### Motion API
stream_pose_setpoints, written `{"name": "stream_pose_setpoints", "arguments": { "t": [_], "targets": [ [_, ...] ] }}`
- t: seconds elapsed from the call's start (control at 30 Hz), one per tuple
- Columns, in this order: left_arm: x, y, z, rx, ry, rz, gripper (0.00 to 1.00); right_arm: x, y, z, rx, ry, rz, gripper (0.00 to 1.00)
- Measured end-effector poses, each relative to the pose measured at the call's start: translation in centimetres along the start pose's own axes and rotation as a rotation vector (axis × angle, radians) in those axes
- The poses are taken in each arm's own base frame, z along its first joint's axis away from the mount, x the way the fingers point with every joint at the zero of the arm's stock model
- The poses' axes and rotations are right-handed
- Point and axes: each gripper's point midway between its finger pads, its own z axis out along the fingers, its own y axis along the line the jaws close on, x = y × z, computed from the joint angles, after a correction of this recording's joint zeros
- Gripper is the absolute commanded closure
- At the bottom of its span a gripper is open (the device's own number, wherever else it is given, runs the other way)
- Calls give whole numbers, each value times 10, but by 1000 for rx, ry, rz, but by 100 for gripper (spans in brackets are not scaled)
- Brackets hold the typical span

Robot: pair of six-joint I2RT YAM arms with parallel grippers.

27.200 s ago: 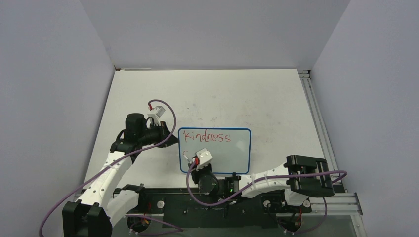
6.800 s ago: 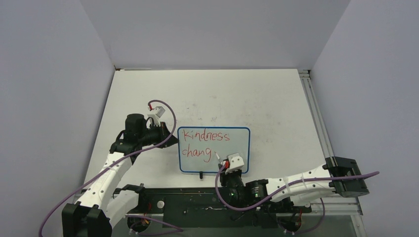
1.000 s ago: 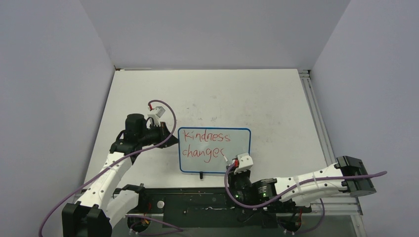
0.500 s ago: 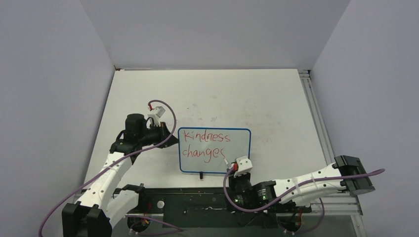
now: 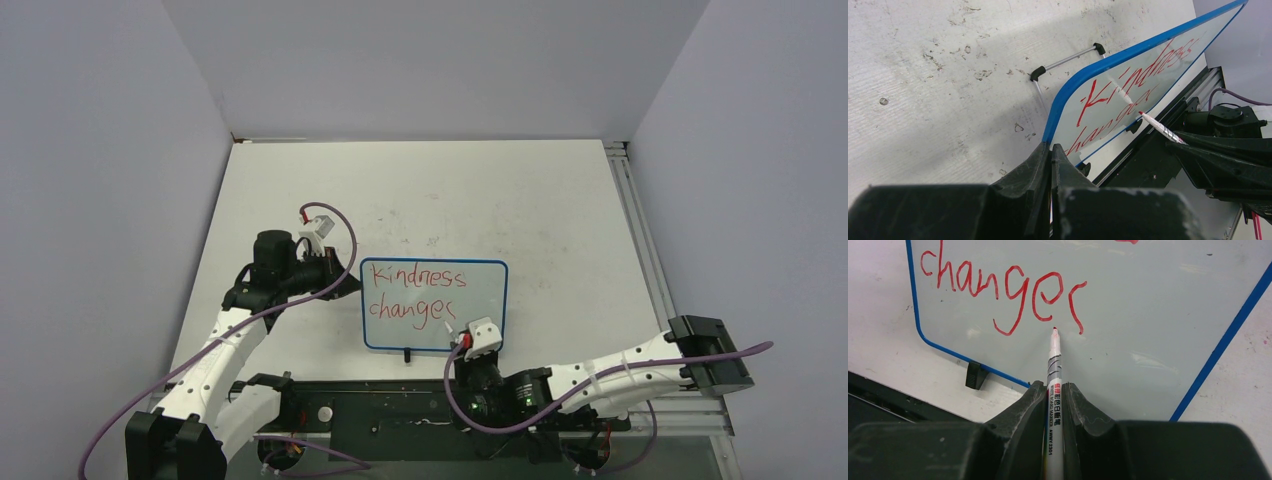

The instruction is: Write a sentence on the whiteboard

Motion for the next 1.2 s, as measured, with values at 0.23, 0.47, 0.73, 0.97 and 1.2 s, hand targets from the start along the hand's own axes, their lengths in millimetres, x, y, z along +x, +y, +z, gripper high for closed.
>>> {"name": "stream_pose_setpoints", "arguments": {
  "t": [0.23,0.47,0.73,0.97,1.2],
  "targets": [
    [0,0,0,0,0,0,100,-2,5,1,-11,-8,-3,95],
    [0,0,0,0,0,0,100,-14,1,-1,13,-32,-33,95],
    [0,0,0,0,0,0,100,-40,-17,-9,49,-73,-7,95],
    [0,0,0,0,0,0,100,-34,-17,-12,29,-47,-13,95],
    [0,0,0,0,0,0,100,-24,-16,-12,13,-18,-28,95]
  ]
}}
